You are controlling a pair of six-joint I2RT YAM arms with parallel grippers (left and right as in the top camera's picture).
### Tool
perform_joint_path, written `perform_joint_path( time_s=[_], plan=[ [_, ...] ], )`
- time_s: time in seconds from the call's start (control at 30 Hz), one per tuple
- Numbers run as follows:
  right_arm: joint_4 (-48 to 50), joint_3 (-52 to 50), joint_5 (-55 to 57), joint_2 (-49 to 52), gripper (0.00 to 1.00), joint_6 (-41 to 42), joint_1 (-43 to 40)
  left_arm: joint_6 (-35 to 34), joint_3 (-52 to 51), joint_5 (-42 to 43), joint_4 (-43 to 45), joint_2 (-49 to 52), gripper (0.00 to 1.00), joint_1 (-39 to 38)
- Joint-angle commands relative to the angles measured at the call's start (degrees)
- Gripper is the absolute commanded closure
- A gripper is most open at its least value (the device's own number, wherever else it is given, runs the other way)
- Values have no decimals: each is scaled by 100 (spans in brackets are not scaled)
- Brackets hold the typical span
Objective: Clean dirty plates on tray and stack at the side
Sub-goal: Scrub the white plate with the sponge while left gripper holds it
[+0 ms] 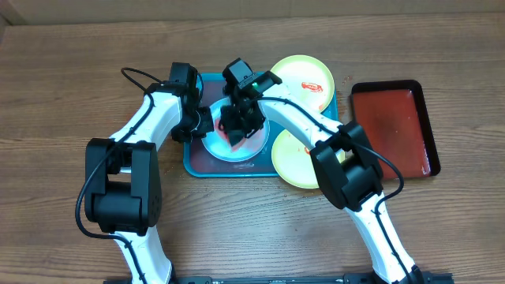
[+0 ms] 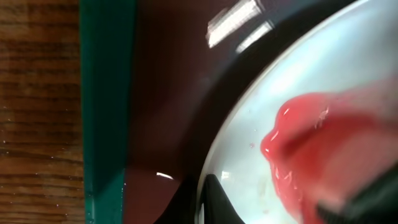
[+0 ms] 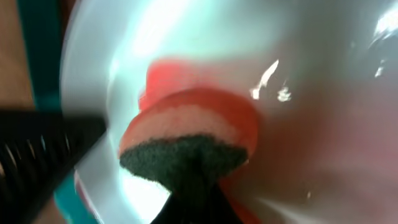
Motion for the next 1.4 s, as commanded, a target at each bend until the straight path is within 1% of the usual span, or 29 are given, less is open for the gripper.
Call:
perform_joint_path(
  time_s=[0.0, 0.03, 0.2, 0.23, 0.27, 0.3, 0.33, 0.47, 0.53, 0.63, 0.67, 0.77, 0.83, 0.93, 1.07, 1.13, 1.27, 1.3, 1.37],
  plan=[
    [-603, -17, 136, 164, 96, -358, 22, -33, -127, 2, -4, 129, 96, -44],
    [-734, 2, 391, 144, 96, -358, 2, -33, -127, 2, -4, 129, 96, -44],
    [-1451, 317, 2540, 59, 96, -275, -111, -35, -127, 2, 2, 129, 96, -44],
    [-1493, 367, 3012, 59, 96, -271, -116, -33, -127, 0, 2, 129, 96, -44],
    [-1469, 367, 3209, 59, 96, -269, -116, -35, -127, 0, 2, 129, 96, -44],
    [-1311, 367, 3606, 61, 96, -269, -116, -31, -127, -2, 0, 129, 96, -42],
    [-1187, 365, 3694, 63, 96, -267, -116, -15, -127, 0, 0, 129, 96, -42],
    [-505, 361, 3705, 66, 96, -79, -111, -15, -127, 0, -2, 129, 96, -44],
    [-50, 356, 3438, 101, 96, -52, -90, -17, -127, 2, -2, 129, 96, -44],
    [481, 354, 2476, 195, 96, -61, -83, -15, -127, 2, -2, 129, 96, -44],
    [638, 354, 1639, 284, 96, -120, -83, -13, -127, 0, -11, 129, 96, -44],
    [627, 354, 337, 391, 96, -284, -55, -15, -127, 0, -15, 129, 96, -44],
    [457, 354, -107, 431, 96, -319, -20, -15, -127, 0, -15, 129, 96, -44],
    [68, 358, -345, 428, 96, -326, 11, -15, -127, 0, -15, 129, 96, -44],
    [-645, 363, -396, 415, 96, -669, -22, -15, -127, 0, -15, 129, 96, -44],
    [-1010, 367, -164, 402, 96, -769, -68, -13, -127, 0, -24, 129, 96, -44],
    [-1558, 372, 1010, 319, 96, -765, -170, 28, -127, 0, -26, 129, 96, -44],
    [-1703, 413, 1860, 295, 96, -680, -197, 28, -127, 2, -24, 129, 96, -44],
    [-1738, 498, 2730, 289, 96, -415, -203, 28, -127, 0, -22, 129, 96, -44]
  ],
)
